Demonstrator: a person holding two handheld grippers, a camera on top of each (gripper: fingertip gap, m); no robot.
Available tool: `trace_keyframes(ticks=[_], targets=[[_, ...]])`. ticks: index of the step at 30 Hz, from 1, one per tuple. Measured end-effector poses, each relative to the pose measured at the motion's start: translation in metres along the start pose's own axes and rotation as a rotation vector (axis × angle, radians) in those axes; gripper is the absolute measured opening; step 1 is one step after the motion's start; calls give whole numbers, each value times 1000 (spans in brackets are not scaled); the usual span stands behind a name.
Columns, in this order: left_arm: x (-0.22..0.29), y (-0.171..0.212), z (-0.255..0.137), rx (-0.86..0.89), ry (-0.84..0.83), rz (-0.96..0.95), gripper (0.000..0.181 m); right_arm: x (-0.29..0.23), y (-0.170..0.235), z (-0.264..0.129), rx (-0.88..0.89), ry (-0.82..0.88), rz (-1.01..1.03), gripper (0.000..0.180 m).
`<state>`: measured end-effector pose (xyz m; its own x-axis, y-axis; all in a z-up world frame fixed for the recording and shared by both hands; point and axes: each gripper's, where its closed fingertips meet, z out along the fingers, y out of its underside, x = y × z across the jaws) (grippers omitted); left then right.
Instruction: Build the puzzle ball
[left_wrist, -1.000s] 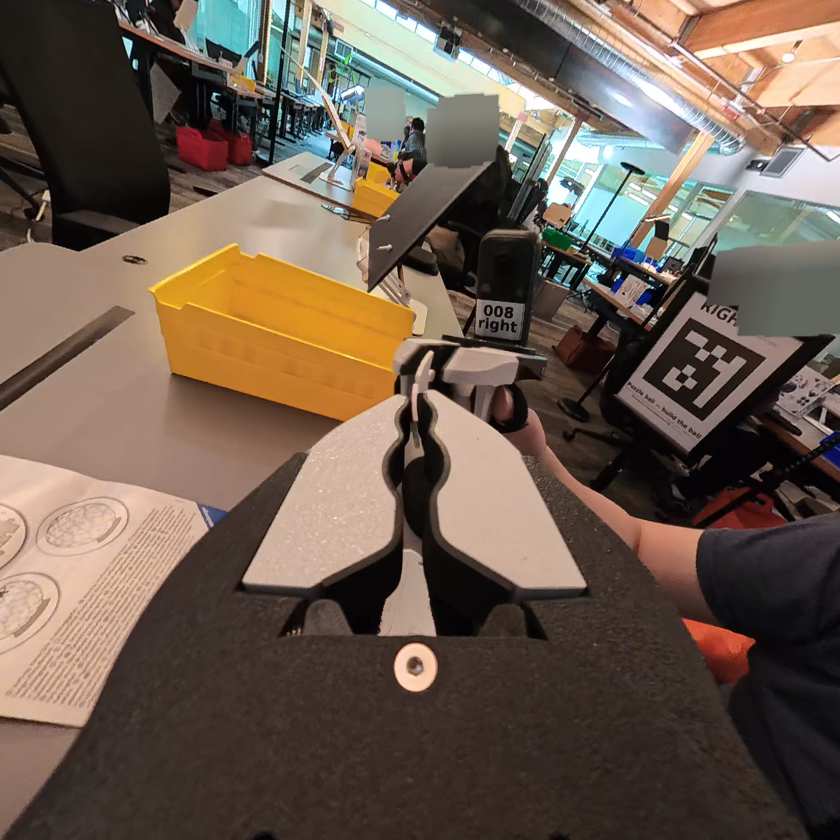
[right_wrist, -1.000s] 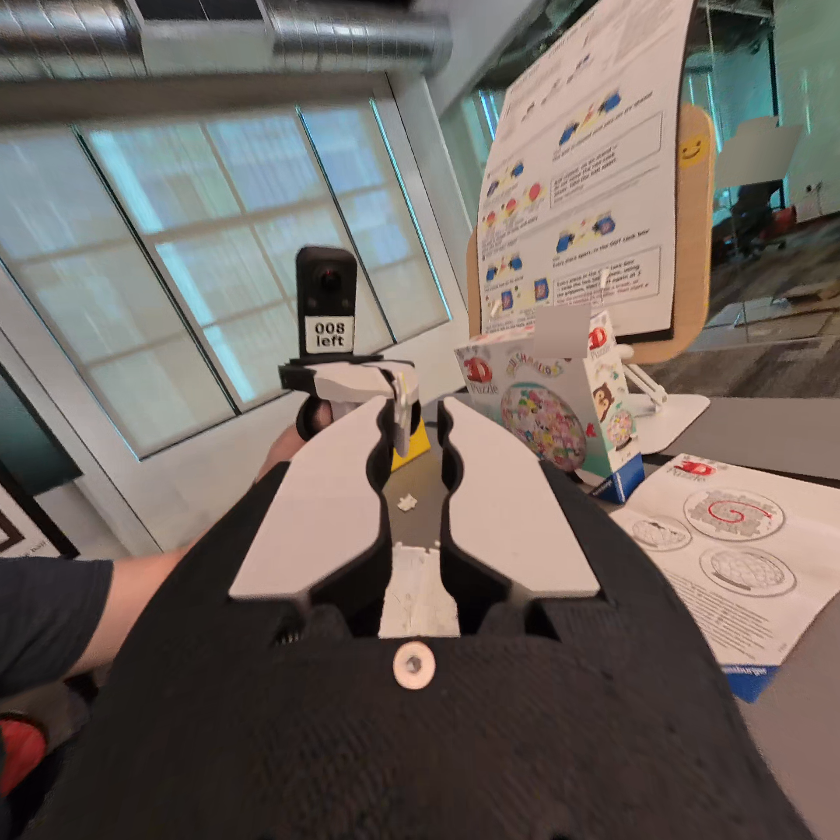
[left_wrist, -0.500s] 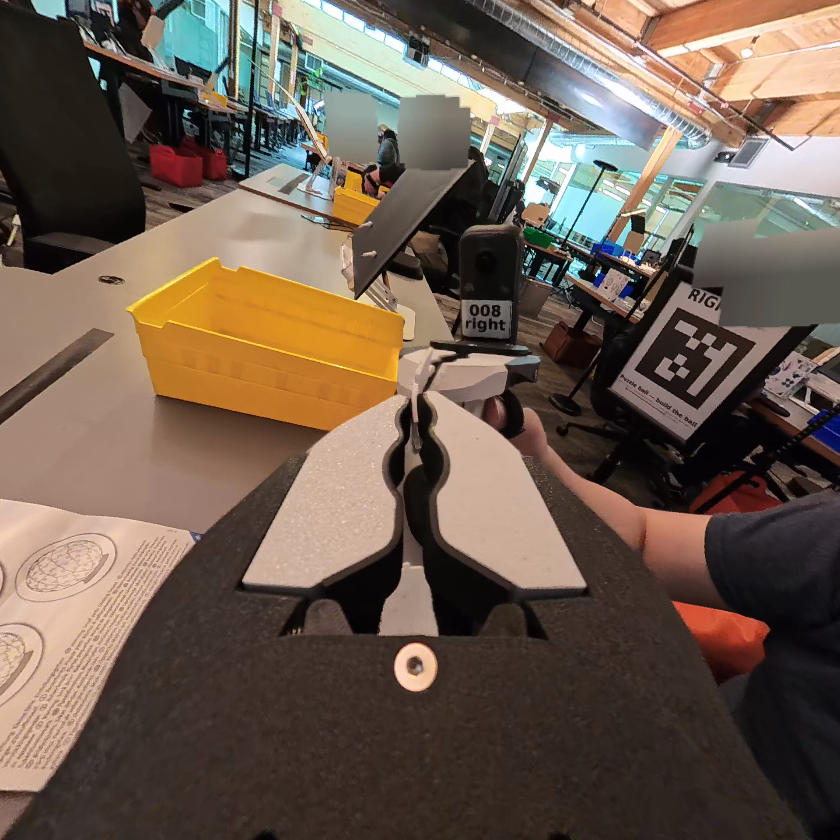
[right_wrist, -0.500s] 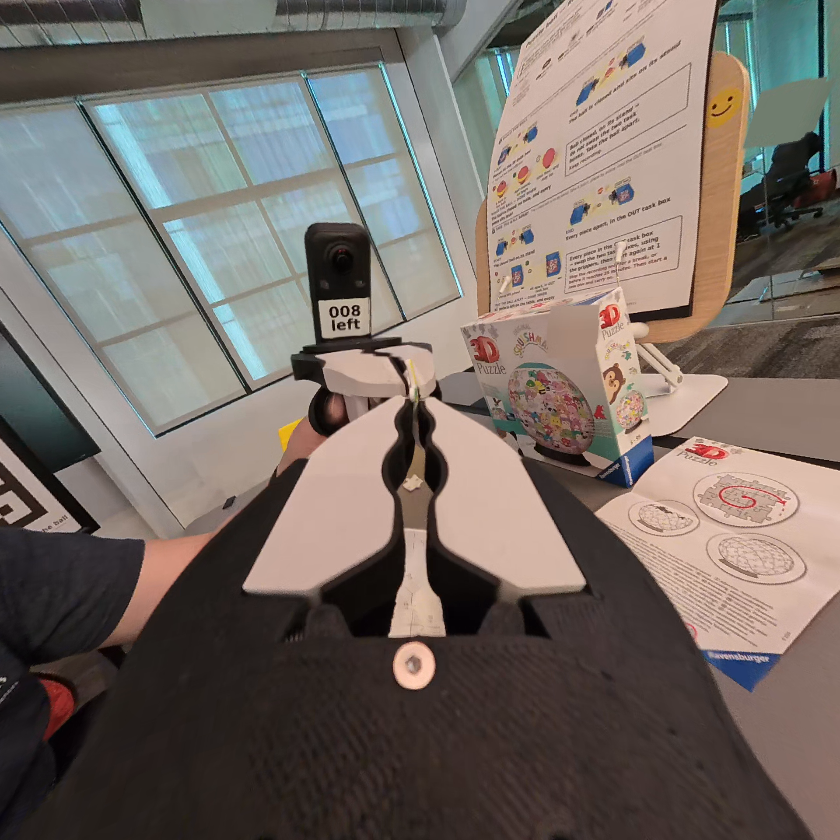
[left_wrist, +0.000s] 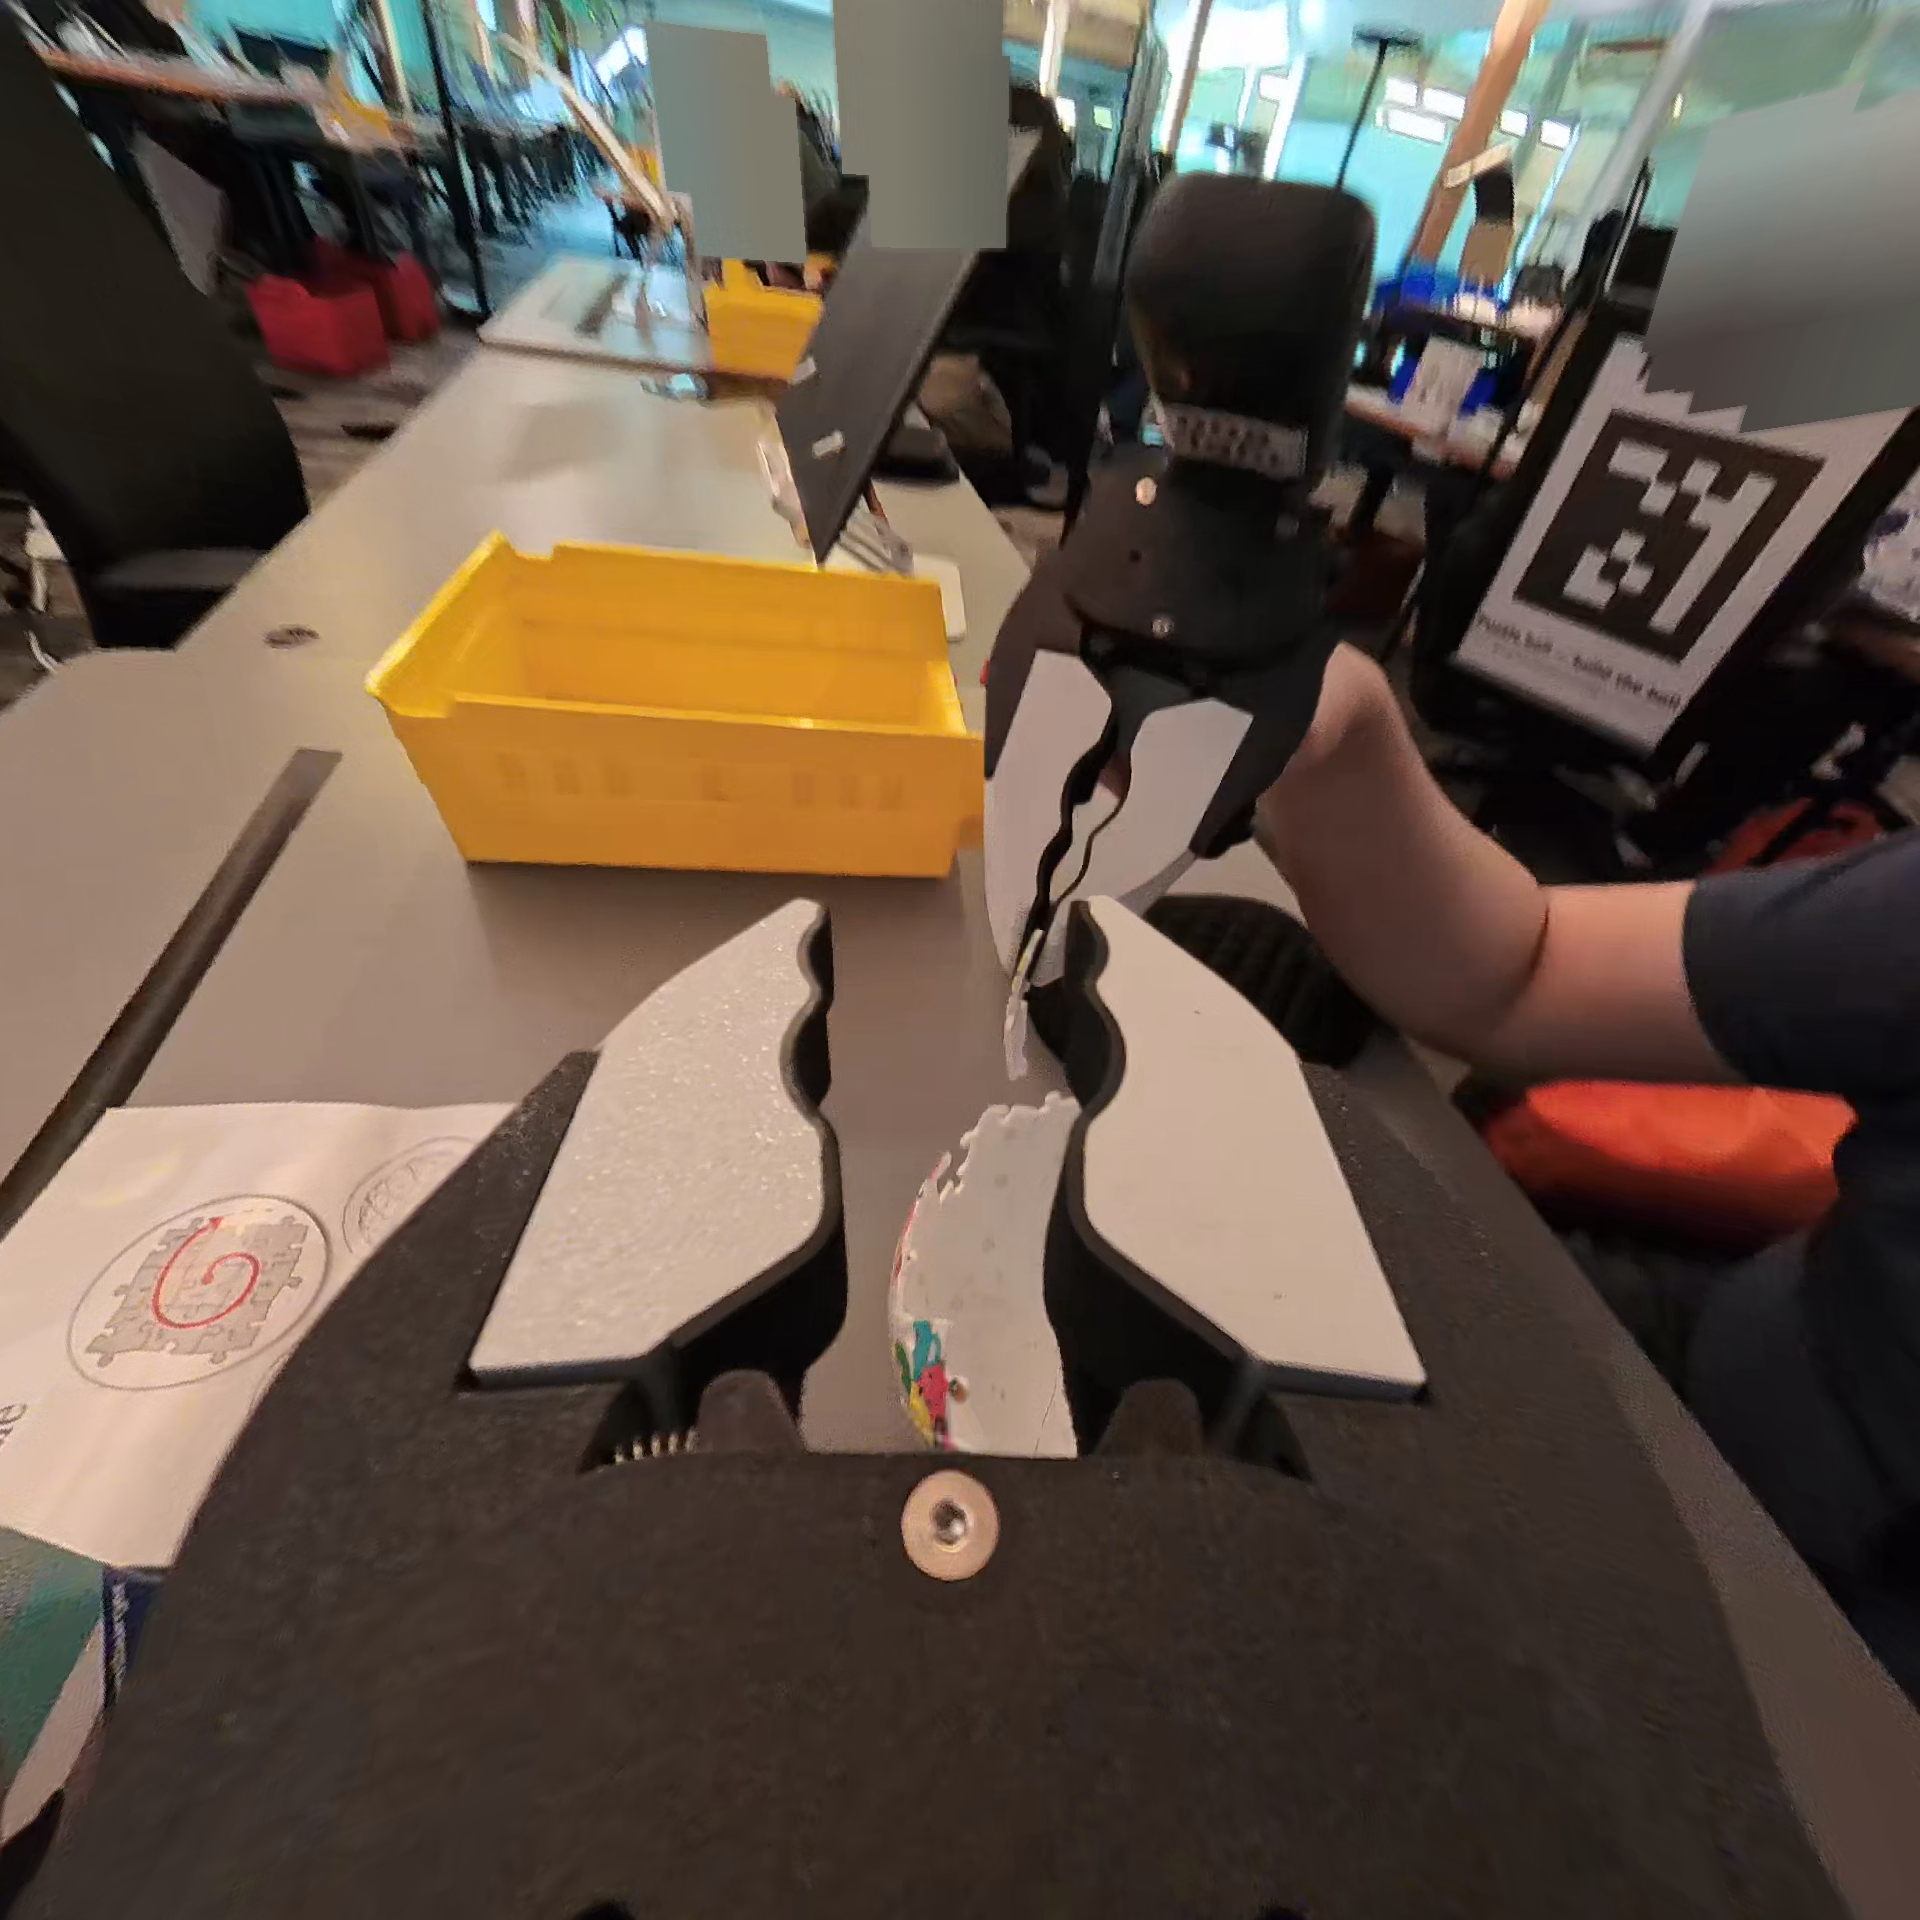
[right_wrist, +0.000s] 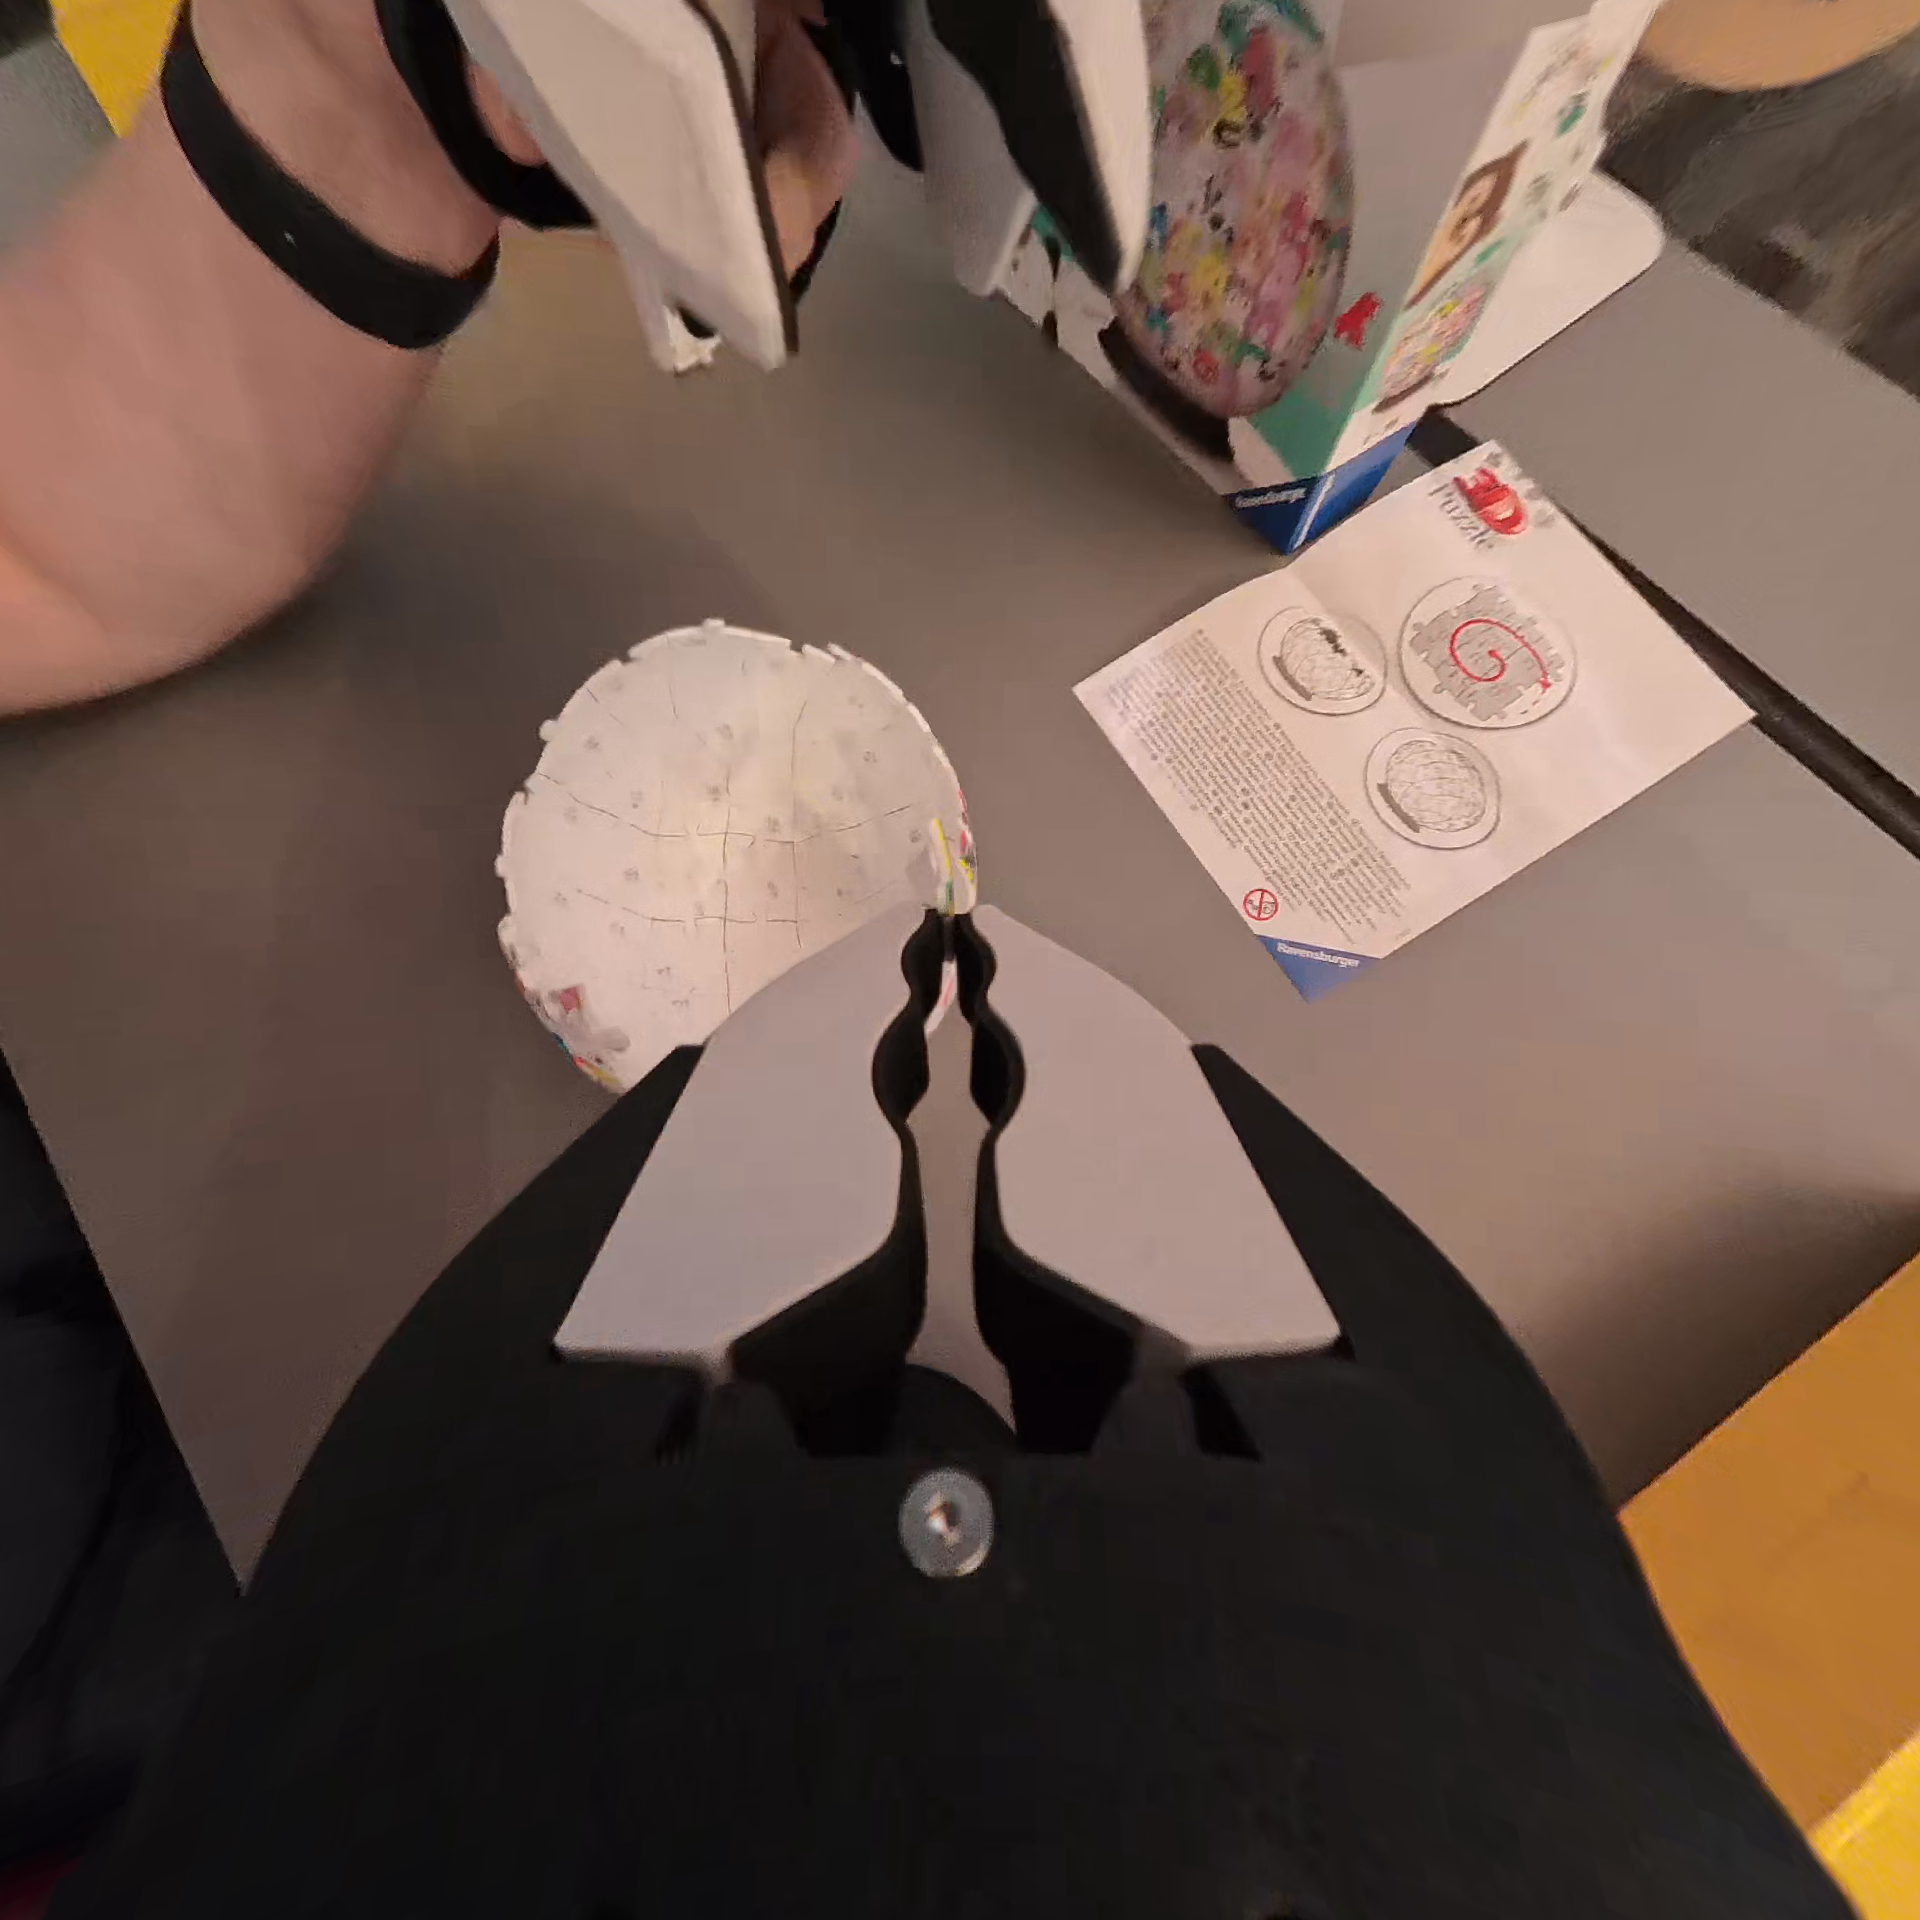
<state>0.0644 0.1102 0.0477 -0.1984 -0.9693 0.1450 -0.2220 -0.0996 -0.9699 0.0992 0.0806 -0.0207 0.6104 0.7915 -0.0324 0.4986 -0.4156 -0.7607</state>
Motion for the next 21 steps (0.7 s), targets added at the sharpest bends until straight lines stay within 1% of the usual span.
trace_keyframes(ticks=[3,5,11,16,21], targets=[[-3,8,7,-54,27,16,43,-4,3,13,-92,-33,5,3],[-1,14,11,-103,66,18,43,-4,10,20,-132,-17,4,3],[-3,45,18,-246,103,45,49,-9,20,28,-147,-9,-21,3],[-9,63,24,-289,134,33,48,-5,28,37,-194,10,-9,3],[-6,75,31,-341,160,107,48,-2,29,37,-229,67,-11,3]])
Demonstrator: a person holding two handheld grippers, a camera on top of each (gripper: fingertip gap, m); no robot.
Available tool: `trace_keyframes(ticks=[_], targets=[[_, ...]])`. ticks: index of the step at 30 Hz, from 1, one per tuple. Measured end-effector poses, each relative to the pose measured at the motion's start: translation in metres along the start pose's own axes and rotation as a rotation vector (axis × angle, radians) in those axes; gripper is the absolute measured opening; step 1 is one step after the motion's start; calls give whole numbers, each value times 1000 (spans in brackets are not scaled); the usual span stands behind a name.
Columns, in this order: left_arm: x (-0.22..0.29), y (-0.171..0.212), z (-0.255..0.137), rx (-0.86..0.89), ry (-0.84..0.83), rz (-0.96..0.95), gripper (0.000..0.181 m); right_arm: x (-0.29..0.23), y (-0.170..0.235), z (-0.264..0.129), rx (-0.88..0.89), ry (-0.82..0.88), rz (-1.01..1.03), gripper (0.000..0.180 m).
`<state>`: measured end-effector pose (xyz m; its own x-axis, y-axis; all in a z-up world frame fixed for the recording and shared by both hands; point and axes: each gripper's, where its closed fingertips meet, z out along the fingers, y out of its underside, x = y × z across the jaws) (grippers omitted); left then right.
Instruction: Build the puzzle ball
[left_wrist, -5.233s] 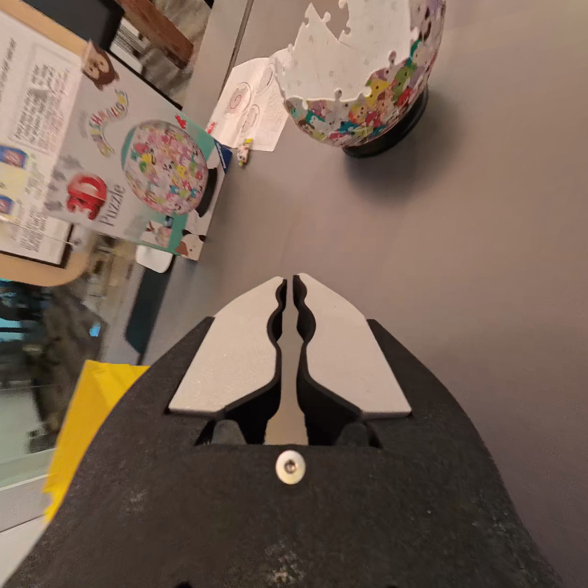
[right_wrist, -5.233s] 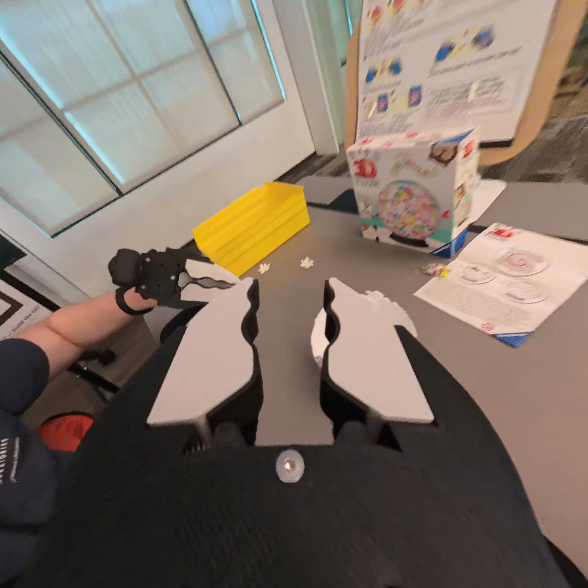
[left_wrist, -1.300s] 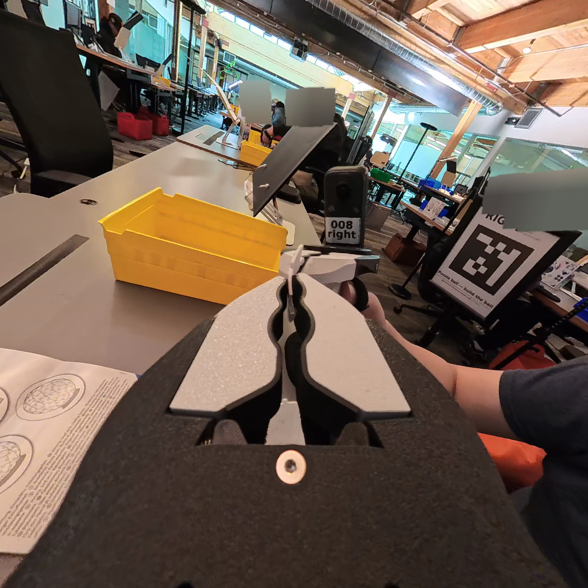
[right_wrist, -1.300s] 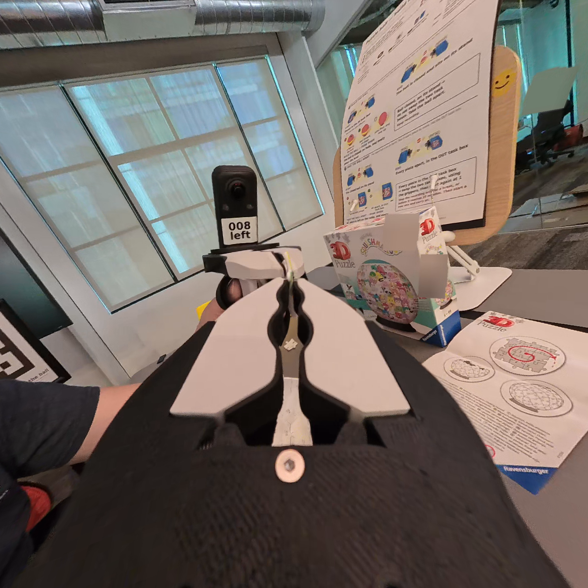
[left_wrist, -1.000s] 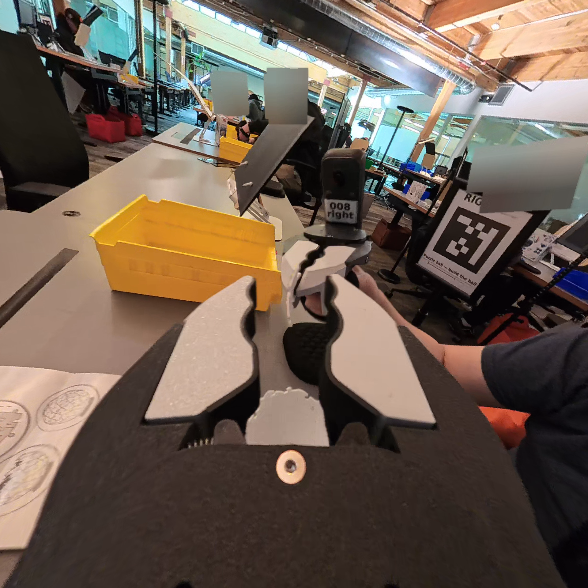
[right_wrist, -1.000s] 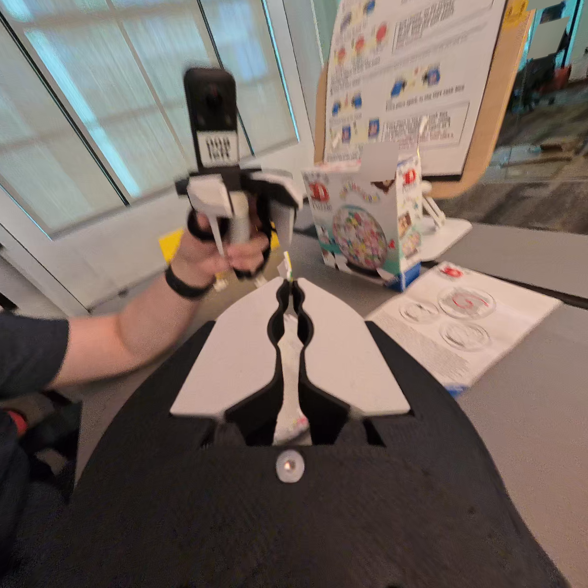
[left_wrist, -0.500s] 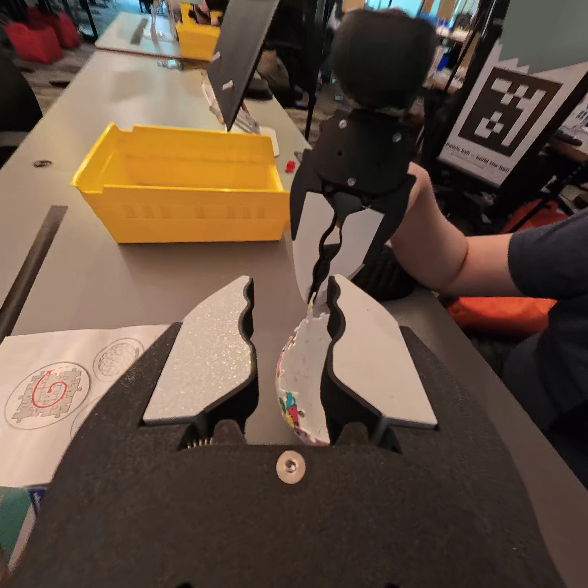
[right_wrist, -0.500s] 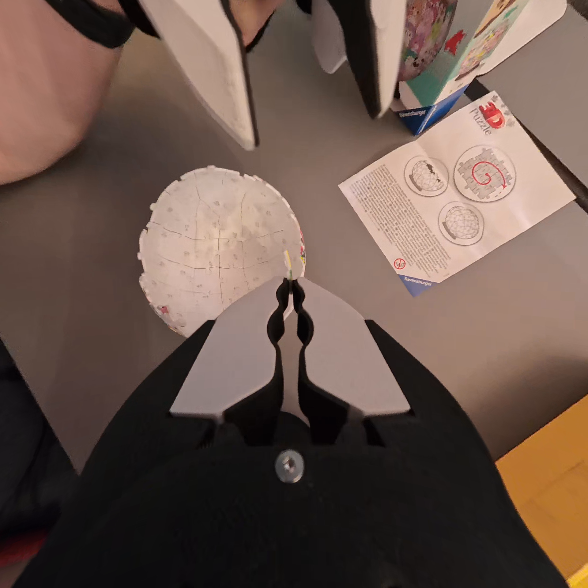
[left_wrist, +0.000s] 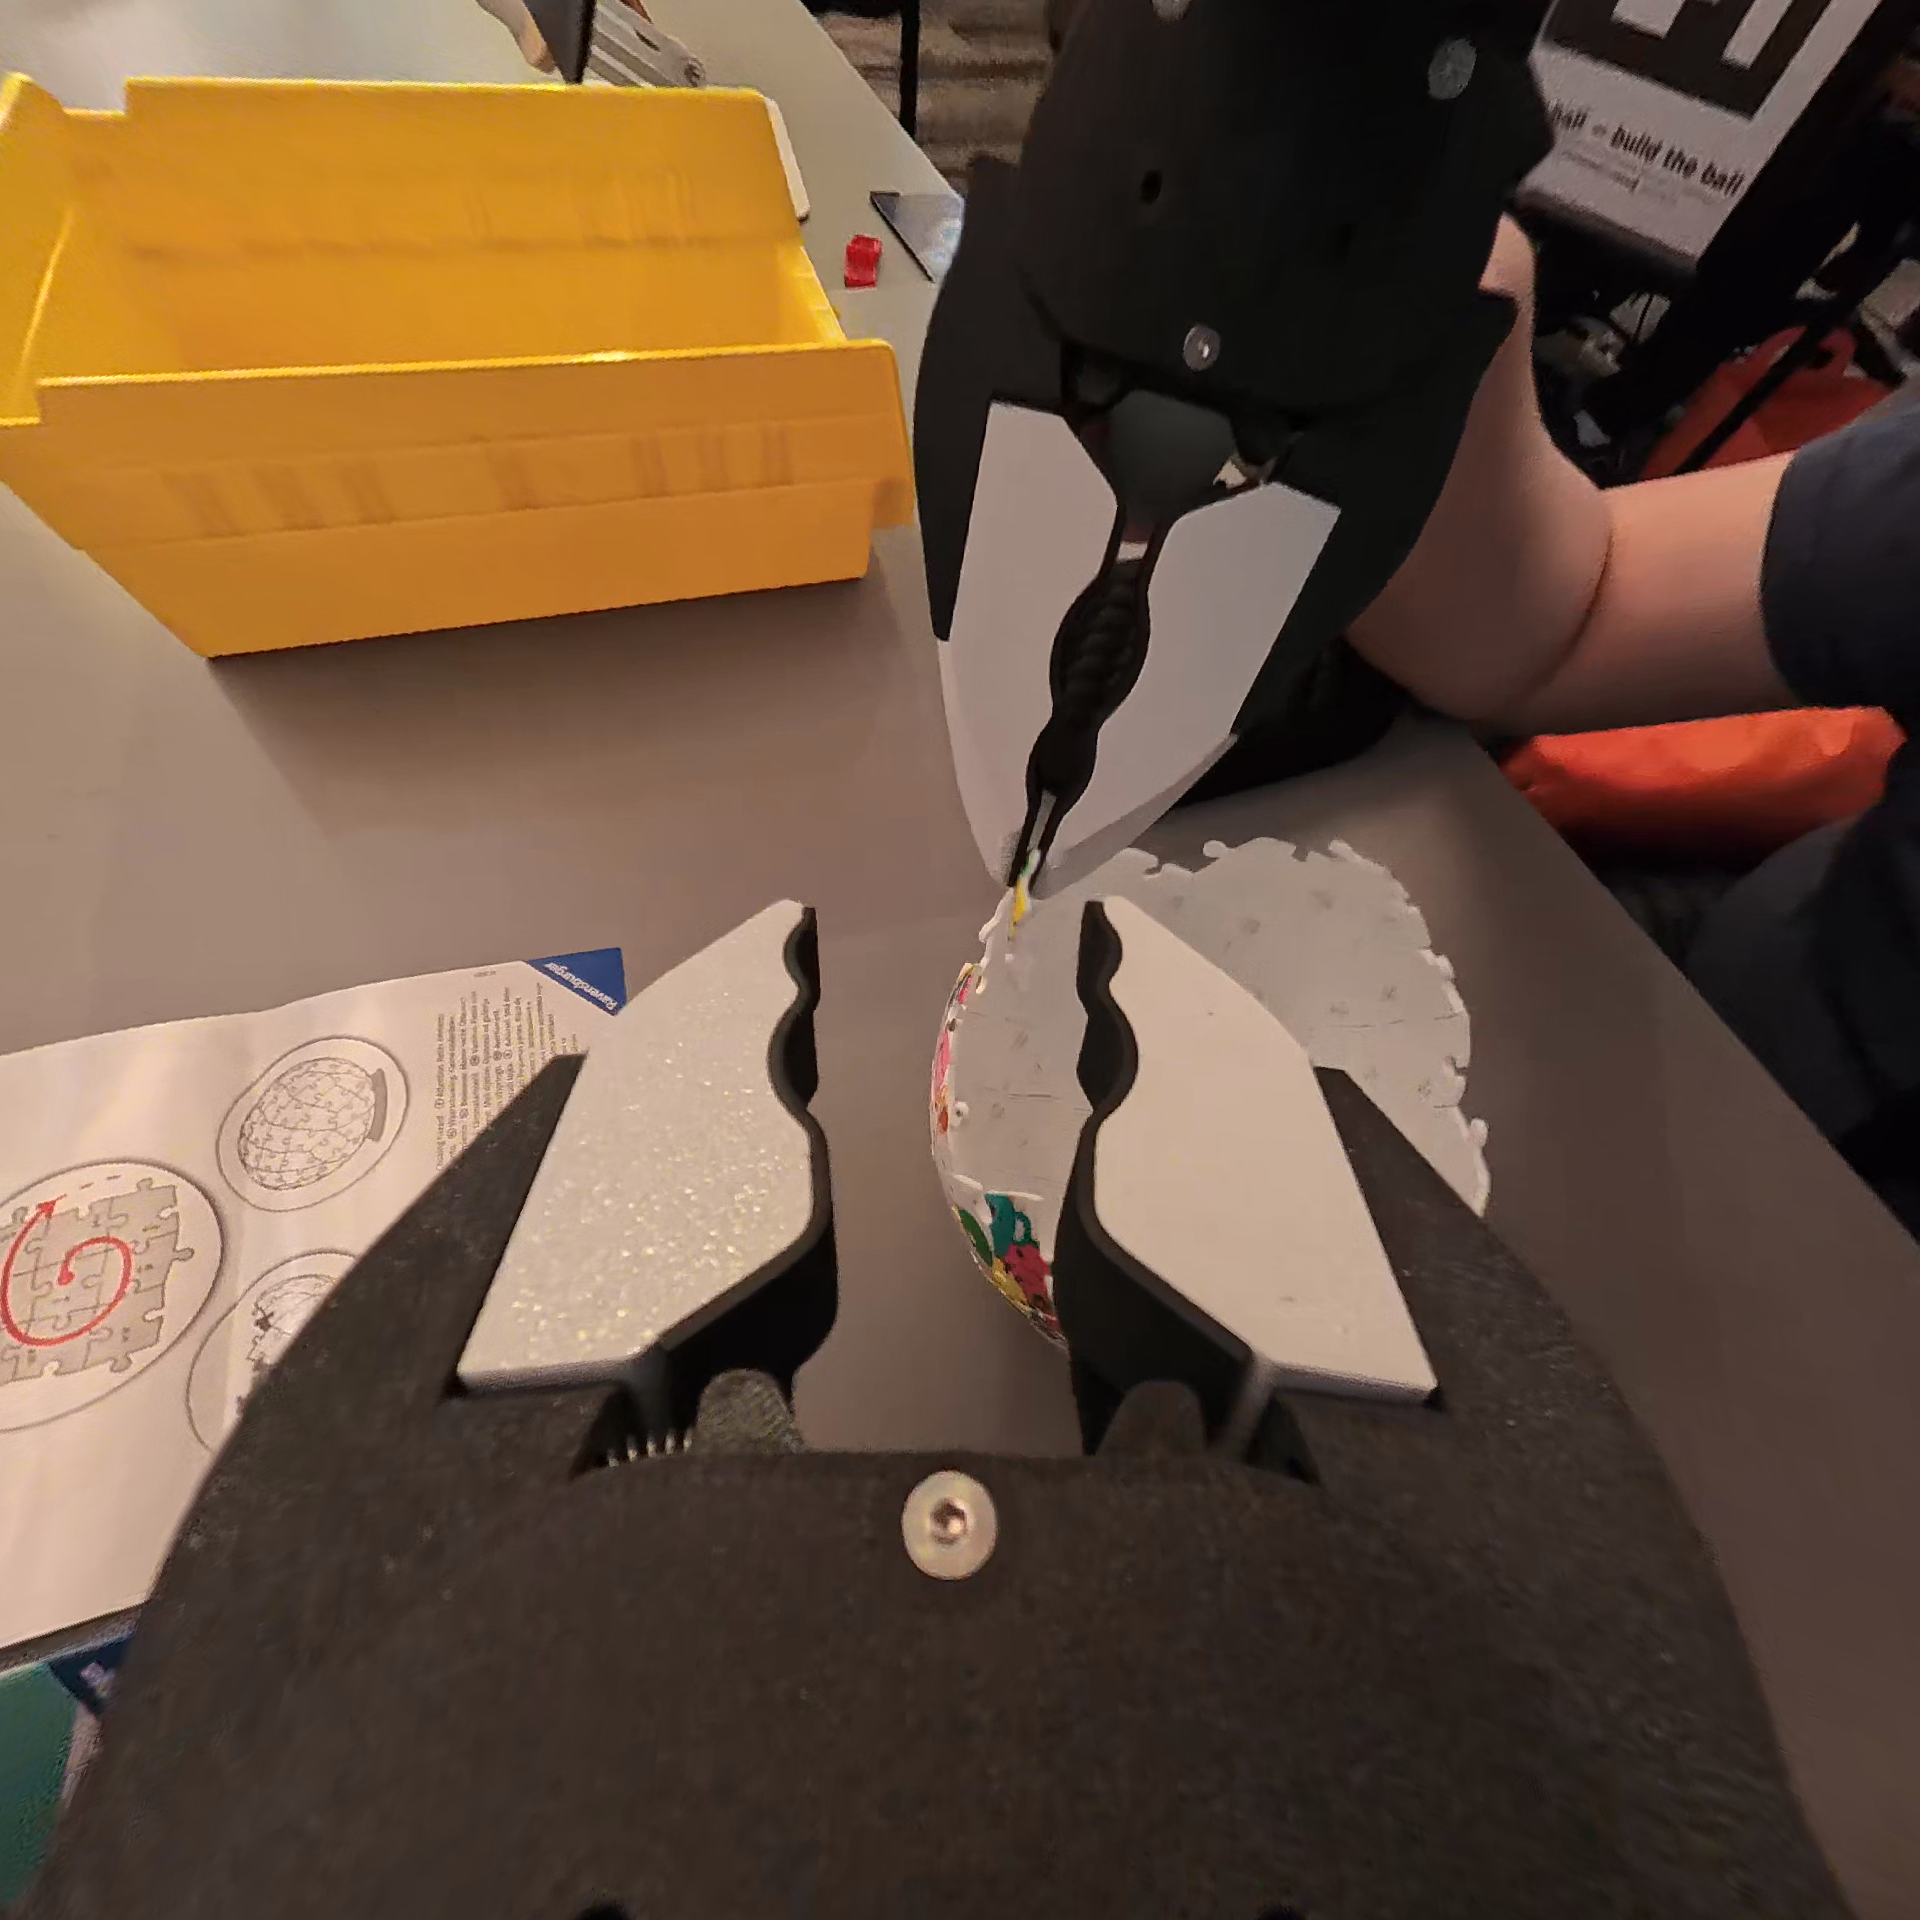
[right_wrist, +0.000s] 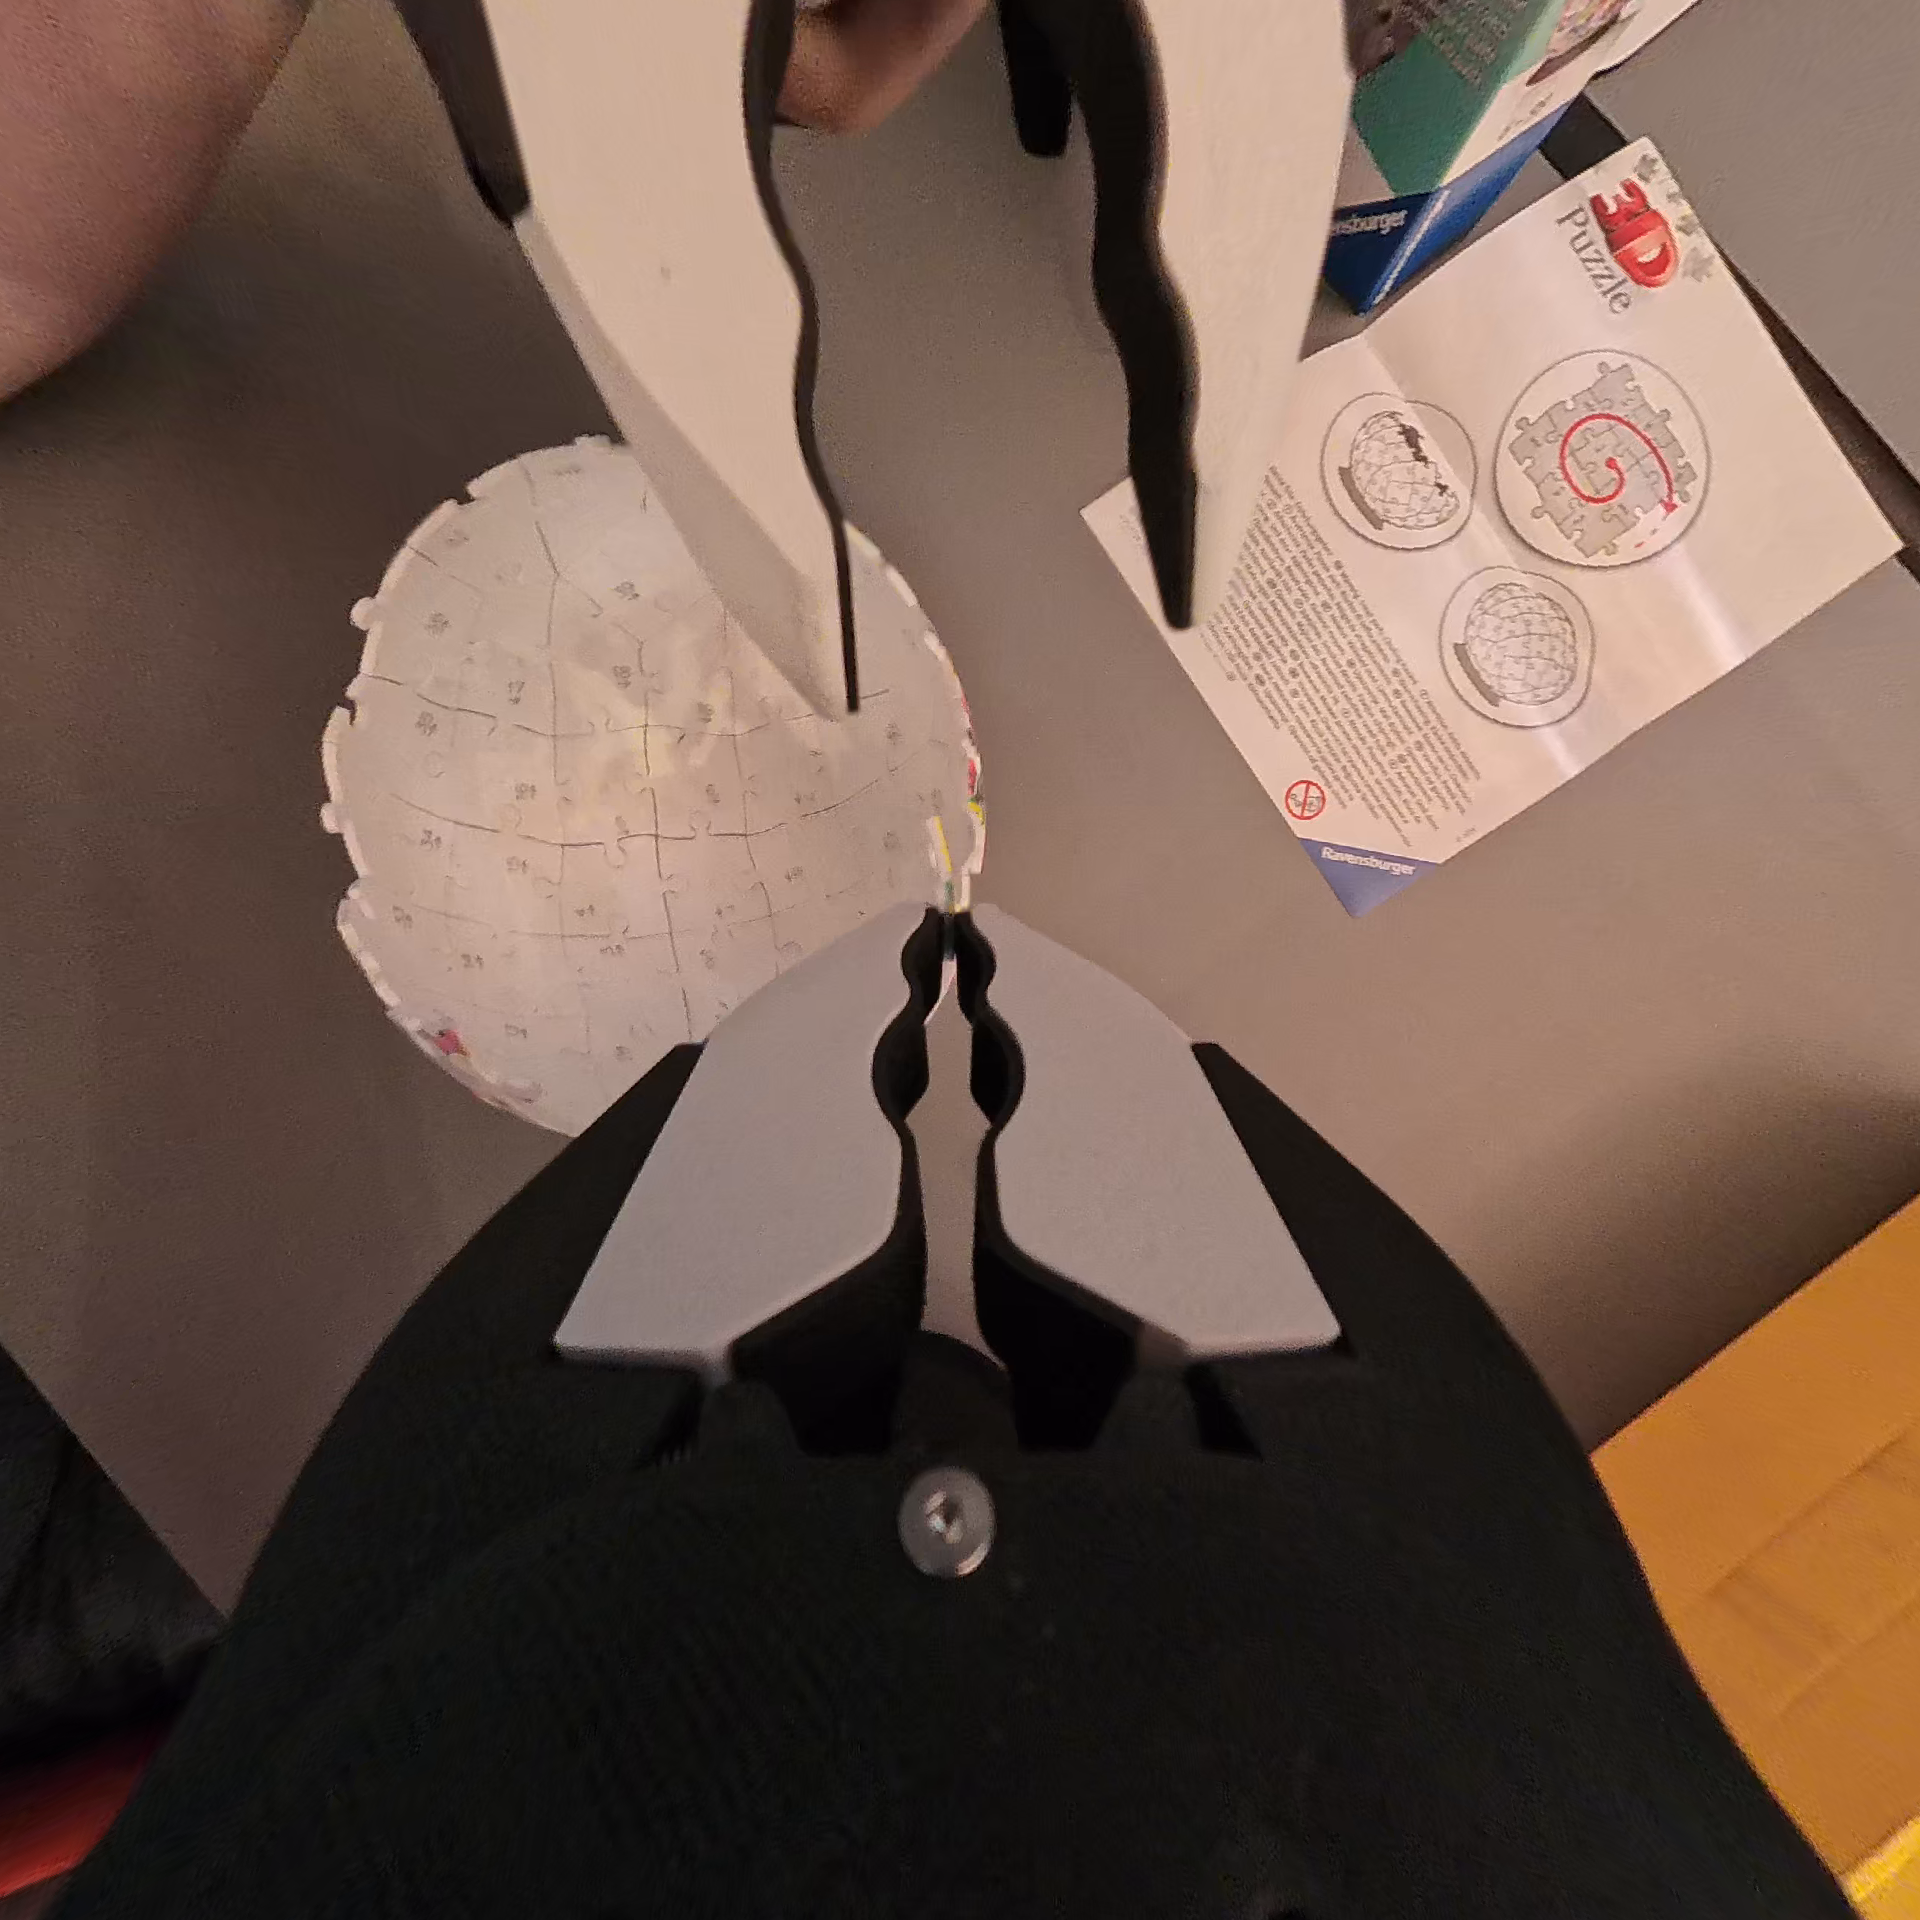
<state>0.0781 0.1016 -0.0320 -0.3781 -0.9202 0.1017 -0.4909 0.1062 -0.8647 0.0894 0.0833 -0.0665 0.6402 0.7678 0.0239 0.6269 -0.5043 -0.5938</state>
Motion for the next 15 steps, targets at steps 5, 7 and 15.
trace_keyframes(ticks=[5,7,15], targets=[[2,9,10,-42,12,51,48,0,1,2,-31,48,31,3],[2,9,11,-40,16,60,47,0,2,4,-42,62,46,3],[5,15,20,-116,38,111,38,3,6,9,-91,103,44,3]])
